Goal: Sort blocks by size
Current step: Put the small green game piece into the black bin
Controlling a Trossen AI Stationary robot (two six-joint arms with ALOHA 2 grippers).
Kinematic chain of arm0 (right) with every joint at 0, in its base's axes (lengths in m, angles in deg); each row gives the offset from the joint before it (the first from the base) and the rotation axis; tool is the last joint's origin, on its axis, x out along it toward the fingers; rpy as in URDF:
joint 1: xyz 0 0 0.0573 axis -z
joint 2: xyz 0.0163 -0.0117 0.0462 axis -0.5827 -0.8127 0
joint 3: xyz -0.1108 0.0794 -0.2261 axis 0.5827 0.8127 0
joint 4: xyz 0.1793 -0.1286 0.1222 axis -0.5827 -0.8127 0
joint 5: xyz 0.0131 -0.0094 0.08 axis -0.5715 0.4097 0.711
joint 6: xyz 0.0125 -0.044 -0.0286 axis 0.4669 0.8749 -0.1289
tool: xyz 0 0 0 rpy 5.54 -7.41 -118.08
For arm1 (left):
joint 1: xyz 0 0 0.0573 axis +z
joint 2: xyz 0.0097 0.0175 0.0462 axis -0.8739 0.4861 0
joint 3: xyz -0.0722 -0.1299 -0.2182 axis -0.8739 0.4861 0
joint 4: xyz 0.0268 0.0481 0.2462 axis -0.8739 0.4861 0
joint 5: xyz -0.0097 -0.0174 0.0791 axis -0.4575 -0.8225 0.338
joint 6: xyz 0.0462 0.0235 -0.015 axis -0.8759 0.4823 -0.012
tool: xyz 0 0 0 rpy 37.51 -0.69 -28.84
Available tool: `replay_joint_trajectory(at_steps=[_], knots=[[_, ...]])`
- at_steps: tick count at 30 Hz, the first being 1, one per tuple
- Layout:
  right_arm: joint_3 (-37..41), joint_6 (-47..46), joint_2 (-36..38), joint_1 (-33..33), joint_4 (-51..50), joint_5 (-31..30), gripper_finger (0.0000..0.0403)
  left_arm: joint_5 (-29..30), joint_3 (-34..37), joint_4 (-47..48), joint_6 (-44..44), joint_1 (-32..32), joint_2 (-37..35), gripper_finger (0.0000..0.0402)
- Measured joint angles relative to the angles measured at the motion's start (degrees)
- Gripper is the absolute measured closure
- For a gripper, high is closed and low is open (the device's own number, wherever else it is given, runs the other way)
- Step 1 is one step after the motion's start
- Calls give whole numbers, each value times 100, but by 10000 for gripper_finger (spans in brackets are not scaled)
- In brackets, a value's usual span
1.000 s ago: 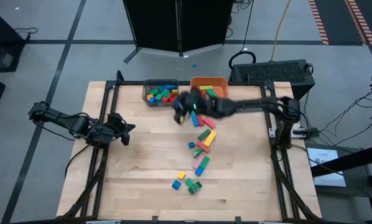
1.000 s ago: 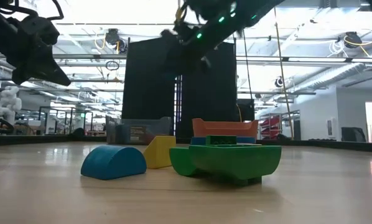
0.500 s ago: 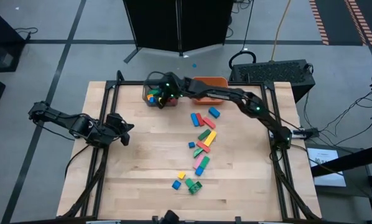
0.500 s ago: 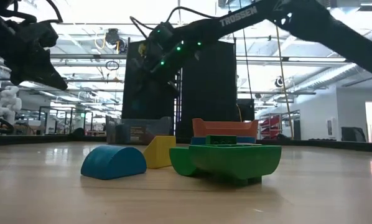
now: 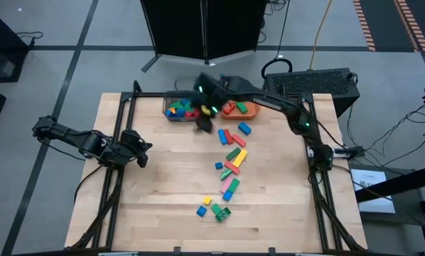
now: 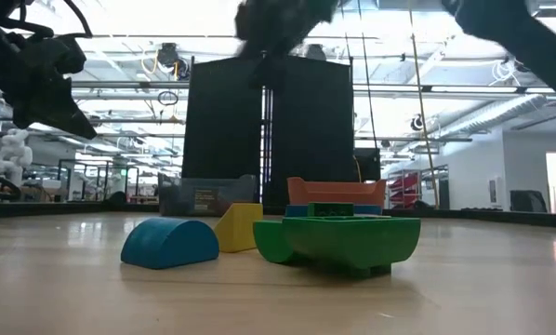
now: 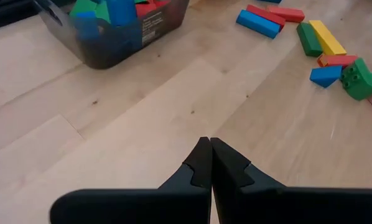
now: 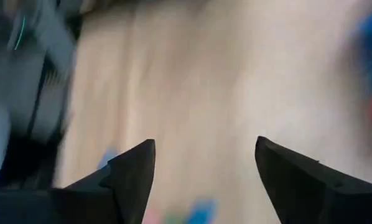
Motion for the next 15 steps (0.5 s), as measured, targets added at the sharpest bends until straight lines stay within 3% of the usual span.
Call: replay_joint_trajectory(at_steps=[5, 10, 15], knots=[[44, 926, 237, -1159, -2238, 206, 148, -3, 0, 7, -2, -1, 11, 401], [156, 913, 741, -2223, -2368, 474, 156, 4, 0, 23, -4, 0, 52, 401], [1337, -86, 1935, -2918, -2213, -680, 184, 2, 0, 17, -7, -1, 52, 401]])
